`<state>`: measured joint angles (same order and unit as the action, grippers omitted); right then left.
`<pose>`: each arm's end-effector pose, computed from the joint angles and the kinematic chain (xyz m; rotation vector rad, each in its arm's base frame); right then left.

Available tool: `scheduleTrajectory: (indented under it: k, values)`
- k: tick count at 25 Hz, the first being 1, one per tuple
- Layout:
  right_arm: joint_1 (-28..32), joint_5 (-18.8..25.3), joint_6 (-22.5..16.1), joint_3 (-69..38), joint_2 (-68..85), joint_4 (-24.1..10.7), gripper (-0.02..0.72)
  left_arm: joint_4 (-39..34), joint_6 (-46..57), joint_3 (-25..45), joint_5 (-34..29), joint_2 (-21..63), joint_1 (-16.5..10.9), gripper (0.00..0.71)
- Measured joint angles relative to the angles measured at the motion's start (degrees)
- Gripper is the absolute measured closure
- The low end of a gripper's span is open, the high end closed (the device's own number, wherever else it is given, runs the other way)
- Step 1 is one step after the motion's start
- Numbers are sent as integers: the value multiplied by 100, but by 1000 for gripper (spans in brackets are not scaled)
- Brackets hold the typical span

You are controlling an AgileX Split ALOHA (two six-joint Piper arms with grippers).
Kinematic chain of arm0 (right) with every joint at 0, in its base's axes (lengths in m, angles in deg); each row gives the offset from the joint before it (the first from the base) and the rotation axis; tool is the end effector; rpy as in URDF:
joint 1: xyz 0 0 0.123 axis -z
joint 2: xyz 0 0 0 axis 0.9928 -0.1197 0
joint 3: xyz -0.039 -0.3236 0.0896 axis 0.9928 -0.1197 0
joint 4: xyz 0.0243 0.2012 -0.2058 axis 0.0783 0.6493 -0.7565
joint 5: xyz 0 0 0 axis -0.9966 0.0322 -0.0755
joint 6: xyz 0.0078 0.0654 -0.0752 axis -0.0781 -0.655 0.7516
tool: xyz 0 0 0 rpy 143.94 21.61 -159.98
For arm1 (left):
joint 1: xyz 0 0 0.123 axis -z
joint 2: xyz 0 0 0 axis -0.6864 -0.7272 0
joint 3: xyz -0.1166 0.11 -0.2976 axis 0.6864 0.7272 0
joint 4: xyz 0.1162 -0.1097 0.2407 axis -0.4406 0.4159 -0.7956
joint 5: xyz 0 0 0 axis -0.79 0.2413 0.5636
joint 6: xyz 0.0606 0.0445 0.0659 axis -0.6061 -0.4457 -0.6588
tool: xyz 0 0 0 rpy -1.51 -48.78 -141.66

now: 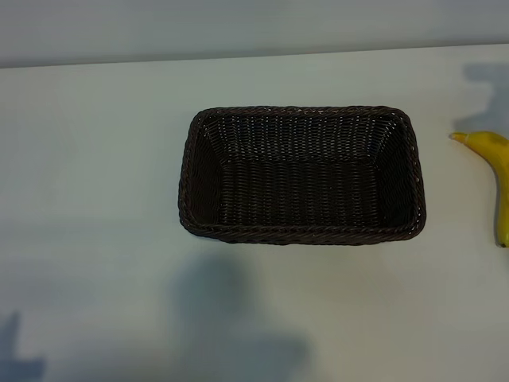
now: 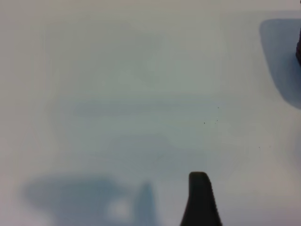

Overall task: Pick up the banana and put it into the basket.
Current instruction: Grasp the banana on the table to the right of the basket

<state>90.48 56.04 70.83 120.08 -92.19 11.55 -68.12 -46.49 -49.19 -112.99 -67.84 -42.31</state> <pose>0.3977 -0.0442 0.2611 0.0375 2.9034 0.0648 -0.0180 -0.0003 0.2919 0.0063 2.0283 -0.0267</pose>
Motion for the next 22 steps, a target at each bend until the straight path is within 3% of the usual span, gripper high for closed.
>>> scheduleTrajectory:
  k: [7, 13, 22]
  values:
    - [-12, -7, 5, 0, -438, 43, 190, 0, 0, 0, 0, 0, 0, 169]
    - [-12, -18, 112, 0, -875, 292, 190, 0, 0, 0, 0, 0, 0, 169]
    - [-12, -204, 118, 0, -1259, 292, 190, 0, 0, 0, 0, 0, 0, 169]
